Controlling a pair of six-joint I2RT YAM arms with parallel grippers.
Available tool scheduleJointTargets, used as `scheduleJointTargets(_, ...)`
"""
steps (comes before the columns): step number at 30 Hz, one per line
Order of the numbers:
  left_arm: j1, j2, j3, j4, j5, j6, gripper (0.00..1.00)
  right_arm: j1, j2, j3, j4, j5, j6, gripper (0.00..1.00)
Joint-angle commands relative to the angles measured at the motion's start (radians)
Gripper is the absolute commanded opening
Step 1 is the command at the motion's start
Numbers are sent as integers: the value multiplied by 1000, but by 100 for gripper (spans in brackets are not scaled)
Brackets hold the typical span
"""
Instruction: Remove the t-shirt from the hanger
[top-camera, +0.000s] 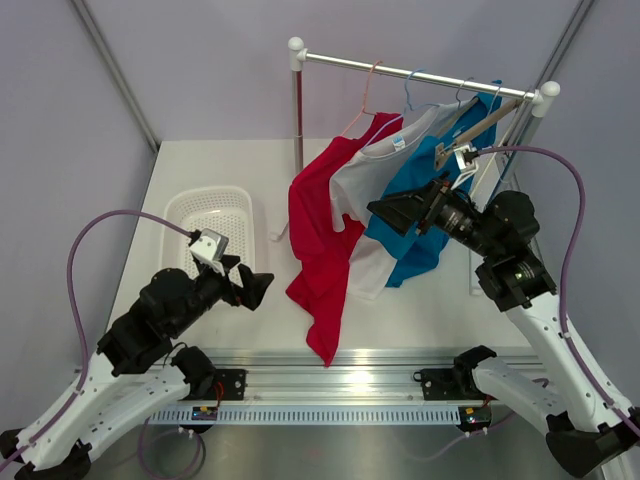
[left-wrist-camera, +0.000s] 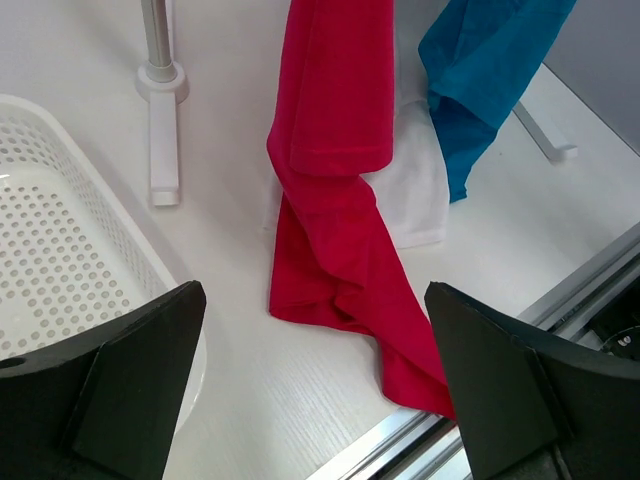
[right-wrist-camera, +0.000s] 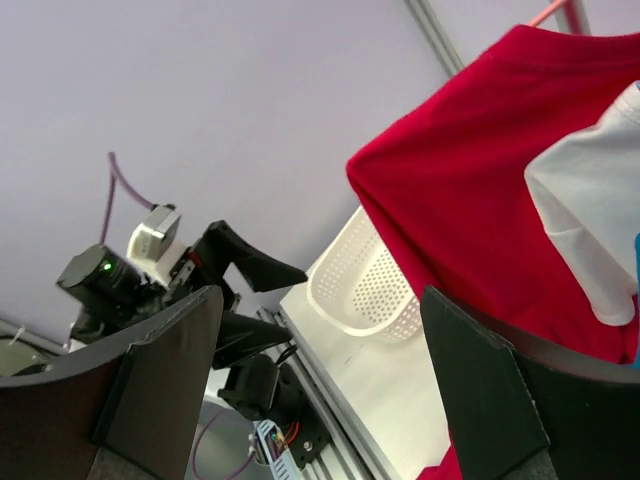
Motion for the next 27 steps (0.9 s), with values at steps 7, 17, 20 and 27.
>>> scheduleJointTargets(7, 23, -27, 7, 38, 14, 8, 99, 151, 77, 176, -167, 593, -126, 88)
scheduleJointTargets(17, 52, -71, -4, 40, 52, 5, 99, 406, 364, 591, -371, 1173, -301, 79)
scheduleJointTargets(20, 53, -84, -9, 40, 59, 5, 99, 460, 443, 662, -447, 1354, -331, 74)
scheduleJointTargets(27, 58, -90, -9, 41, 100, 5, 99, 504, 501, 706, -480, 1649, -417, 70)
